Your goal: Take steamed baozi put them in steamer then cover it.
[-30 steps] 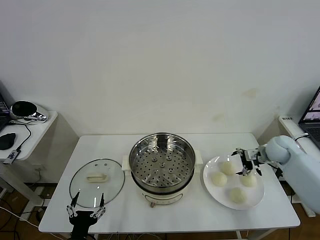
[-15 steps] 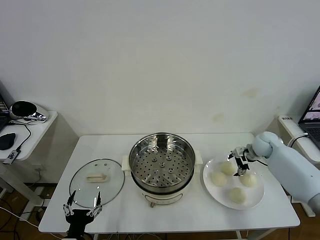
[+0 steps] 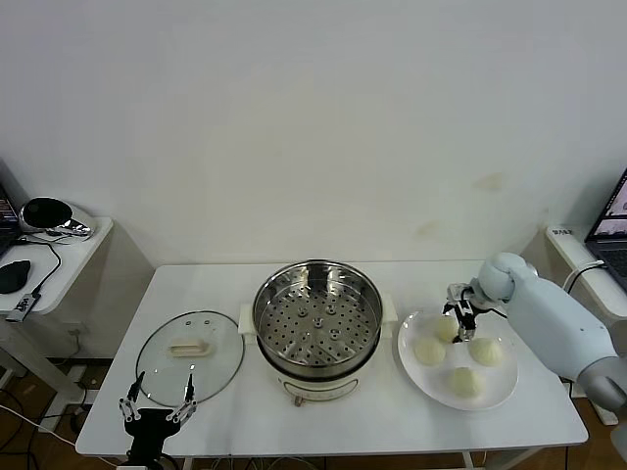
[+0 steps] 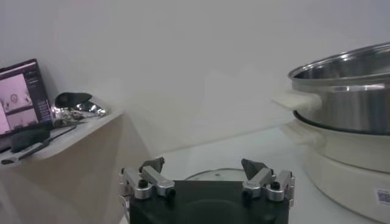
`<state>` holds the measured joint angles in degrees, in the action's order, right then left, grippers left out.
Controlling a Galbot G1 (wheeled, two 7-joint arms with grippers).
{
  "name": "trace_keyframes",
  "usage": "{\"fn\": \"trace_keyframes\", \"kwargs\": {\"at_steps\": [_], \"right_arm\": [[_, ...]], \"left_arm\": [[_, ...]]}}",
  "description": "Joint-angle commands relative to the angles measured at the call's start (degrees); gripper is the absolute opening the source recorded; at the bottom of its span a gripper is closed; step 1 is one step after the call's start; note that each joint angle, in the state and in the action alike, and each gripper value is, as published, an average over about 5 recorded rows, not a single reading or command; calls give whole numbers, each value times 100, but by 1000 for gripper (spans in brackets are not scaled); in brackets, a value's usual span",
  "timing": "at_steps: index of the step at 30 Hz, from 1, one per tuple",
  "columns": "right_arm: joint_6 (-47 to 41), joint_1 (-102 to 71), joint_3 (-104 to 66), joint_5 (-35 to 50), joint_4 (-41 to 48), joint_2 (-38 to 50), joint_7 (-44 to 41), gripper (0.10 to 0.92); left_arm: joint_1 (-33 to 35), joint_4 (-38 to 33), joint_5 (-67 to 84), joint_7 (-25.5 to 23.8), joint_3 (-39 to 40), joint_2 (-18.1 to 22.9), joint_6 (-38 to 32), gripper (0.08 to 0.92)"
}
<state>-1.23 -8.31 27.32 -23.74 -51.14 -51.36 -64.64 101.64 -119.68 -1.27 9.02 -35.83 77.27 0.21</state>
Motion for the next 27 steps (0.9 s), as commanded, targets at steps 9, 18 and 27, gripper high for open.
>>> {"fn": "trace_keyframes", "kwargs": {"at_steps": [9, 18, 27], "right_arm": [[-102, 318, 504, 528, -533, 359, -152, 617], [-313, 1635, 1345, 1921, -2068, 1551, -325, 619], [-119, 3632, 2589, 3150, -2394, 1142, -166, 619]], "left_arm": [[25, -41, 4, -10, -9, 2, 9, 823], [39, -82, 238, -41, -2, -52, 28, 823], [-5, -88, 392, -58, 10, -103, 18, 823]]}}
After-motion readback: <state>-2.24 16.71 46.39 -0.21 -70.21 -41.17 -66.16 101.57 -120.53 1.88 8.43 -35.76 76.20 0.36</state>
